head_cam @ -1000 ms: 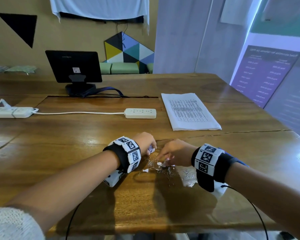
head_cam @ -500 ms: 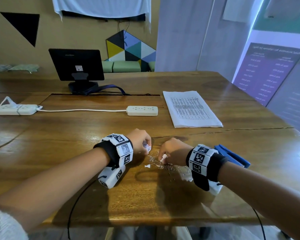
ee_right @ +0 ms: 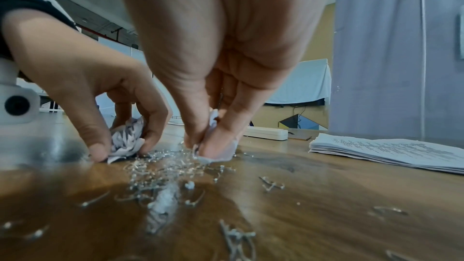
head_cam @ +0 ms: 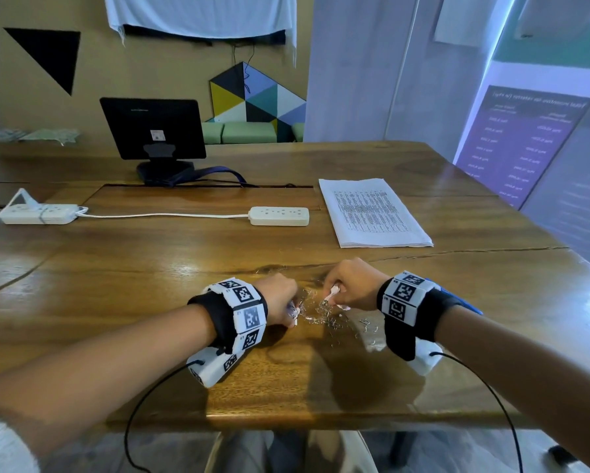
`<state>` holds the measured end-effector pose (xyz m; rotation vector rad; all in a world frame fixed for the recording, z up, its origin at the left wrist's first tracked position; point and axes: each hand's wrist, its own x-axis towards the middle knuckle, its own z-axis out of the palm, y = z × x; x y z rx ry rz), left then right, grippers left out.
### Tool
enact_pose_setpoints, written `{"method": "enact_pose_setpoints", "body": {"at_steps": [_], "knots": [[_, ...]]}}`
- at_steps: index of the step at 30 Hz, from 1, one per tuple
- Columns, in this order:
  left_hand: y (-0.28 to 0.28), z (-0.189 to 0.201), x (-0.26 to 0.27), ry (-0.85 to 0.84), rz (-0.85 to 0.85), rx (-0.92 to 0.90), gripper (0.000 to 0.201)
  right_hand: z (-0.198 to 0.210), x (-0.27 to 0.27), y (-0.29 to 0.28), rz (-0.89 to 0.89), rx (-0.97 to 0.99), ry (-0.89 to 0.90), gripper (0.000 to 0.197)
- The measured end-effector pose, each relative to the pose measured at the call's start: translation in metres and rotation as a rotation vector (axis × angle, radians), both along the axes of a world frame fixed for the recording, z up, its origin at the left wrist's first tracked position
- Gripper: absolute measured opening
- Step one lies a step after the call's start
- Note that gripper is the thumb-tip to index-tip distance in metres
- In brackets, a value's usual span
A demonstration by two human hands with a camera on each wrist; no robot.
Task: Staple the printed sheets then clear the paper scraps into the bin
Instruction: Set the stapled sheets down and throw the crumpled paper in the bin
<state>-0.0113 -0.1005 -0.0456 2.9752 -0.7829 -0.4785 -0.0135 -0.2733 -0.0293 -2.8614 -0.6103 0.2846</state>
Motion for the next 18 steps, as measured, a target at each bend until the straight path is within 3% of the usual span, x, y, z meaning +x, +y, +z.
{"method": "enact_pose_setpoints", "body": {"at_steps": [6,10,18], "knots": [[-0.009,-0.003,-0.009,-0.062,-0.088,0.176,0.027,0.001,-0.005,-0.006,-0.027,0.041,-0.011,0.015],[-0.015,-0.002,-0.011,-0.019,-0.087,0.25,0.027,0.005,-0.009,-0.011,-0.056,0.063,-0.02,0.017],[-0.01,0.004,-0.001,-0.013,0.031,0.067,0.027,0.01,-0.023,-0.033,-0.145,0.15,-0.029,0.011]]}}
